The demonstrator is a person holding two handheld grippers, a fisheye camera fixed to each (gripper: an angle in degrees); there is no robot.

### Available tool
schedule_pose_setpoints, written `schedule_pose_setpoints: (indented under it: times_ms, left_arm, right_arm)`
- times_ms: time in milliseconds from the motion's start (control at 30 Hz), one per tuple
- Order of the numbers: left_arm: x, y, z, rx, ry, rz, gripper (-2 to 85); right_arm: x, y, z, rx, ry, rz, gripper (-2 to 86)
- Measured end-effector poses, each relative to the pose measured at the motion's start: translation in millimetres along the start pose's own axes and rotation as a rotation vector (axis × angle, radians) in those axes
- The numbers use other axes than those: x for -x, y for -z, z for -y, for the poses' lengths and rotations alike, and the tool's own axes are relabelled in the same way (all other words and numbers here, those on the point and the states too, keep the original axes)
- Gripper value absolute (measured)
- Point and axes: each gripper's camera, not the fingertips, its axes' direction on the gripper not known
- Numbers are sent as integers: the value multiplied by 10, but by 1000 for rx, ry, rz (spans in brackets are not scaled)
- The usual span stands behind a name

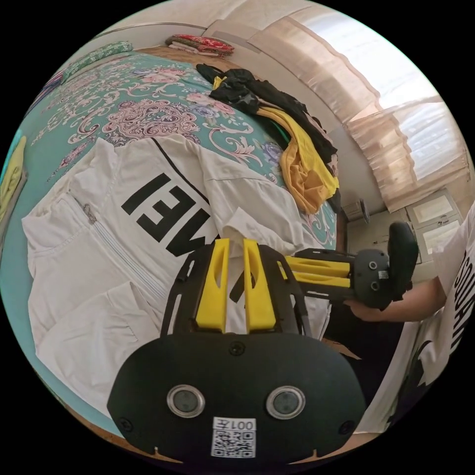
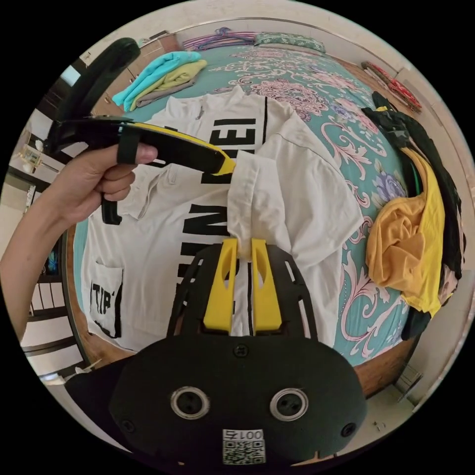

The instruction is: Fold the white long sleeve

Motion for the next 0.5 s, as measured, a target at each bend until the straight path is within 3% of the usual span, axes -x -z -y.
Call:
schedule_pose_setpoints:
  times_ms: [233, 500]
  left_arm:
    - [-85, -100, 5, 62, -152, -5, 46]
    - [-96, 20, -62, -50, -83, 49, -7]
  right_arm:
    - [-187, 244, -138, -30, -27, 93, 12]
    - [-219, 441, -339, -73, 42, 165, 10]
